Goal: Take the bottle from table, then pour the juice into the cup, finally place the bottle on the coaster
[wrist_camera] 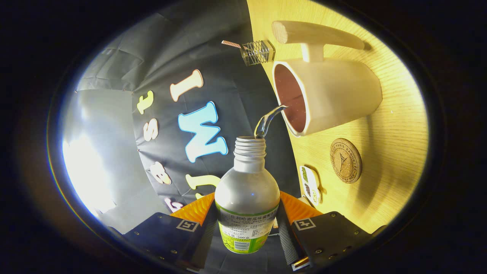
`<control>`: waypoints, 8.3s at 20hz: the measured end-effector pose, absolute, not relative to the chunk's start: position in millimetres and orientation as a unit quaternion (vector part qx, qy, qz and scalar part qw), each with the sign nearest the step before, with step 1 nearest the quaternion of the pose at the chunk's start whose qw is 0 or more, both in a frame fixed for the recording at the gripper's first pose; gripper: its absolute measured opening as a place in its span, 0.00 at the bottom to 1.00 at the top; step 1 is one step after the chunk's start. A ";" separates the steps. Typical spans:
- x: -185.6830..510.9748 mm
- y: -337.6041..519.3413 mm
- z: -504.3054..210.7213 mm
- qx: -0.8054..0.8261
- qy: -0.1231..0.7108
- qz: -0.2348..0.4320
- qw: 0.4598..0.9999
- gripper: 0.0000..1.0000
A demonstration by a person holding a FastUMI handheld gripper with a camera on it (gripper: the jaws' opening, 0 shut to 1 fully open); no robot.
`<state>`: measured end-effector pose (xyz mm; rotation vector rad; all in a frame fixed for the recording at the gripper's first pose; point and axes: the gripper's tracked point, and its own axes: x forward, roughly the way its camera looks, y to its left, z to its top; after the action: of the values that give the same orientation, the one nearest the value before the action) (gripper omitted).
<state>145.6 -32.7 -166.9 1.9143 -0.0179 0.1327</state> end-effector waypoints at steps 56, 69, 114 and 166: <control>150.9 -51.9 -165.3 0.873 -0.036 0.021 0.486 0.75; 154.4 -55.9 -175.4 0.863 -0.031 0.022 0.504 0.75; 154.5 -93.9 -126.3 0.379 0.037 -0.055 0.923 0.76; 226.1 -22.1 -223.5 0.016 0.090 -0.035 0.995 0.76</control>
<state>226.1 -22.1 -223.5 0.0319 0.1798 -0.0694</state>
